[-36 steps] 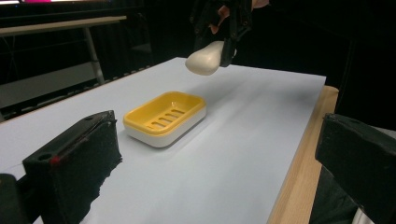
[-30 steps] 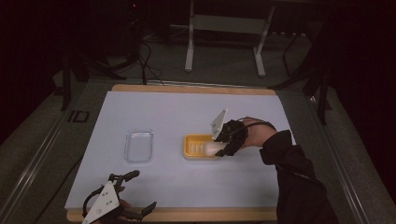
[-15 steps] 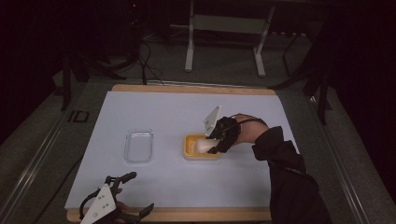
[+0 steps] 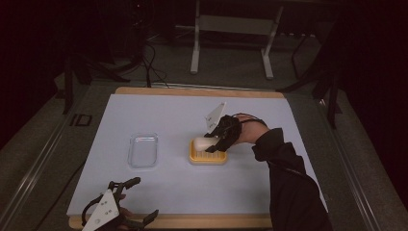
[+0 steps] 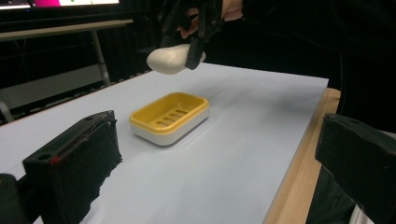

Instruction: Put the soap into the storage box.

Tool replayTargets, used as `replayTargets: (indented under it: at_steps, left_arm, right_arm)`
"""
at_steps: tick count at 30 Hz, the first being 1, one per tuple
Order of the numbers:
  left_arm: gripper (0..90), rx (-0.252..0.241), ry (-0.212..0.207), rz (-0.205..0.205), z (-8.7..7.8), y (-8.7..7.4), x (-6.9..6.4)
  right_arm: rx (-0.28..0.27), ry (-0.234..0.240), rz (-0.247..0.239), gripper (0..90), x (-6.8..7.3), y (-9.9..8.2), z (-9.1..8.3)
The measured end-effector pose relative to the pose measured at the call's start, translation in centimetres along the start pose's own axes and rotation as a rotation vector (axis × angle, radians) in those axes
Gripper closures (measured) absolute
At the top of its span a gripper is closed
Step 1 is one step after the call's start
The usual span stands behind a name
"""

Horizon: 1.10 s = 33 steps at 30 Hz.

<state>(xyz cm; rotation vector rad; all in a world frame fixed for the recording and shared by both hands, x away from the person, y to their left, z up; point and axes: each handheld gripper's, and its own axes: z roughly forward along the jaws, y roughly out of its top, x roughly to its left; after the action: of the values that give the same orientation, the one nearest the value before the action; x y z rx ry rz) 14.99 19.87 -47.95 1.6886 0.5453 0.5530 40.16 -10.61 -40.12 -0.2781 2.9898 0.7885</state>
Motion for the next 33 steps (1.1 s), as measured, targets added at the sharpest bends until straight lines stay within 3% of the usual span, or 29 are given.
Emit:
replayTargets:
  at_steps: [15, 28, 33]
  left_arm:
    - [0.0, 0.002, -0.006, 0.001, 0.0, 0.0, 0.0]
    - [0.0, 0.005, -0.006, 0.001, 0.0, 0.0, 0.0]
    - [0.1, 0.004, -0.011, -0.001, 0.0, 0.0, 0.0]
  right_arm:
    - [-0.113, -0.023, 0.099, 49.5, -1.3, -1.8, 2.1]
    - [-0.094, 0.008, 0.127, 49.5, -1.9, -4.2, 4.9]
    - [-0.058, 0.008, 0.143, 49.5, -2.2, -5.1, 6.0]
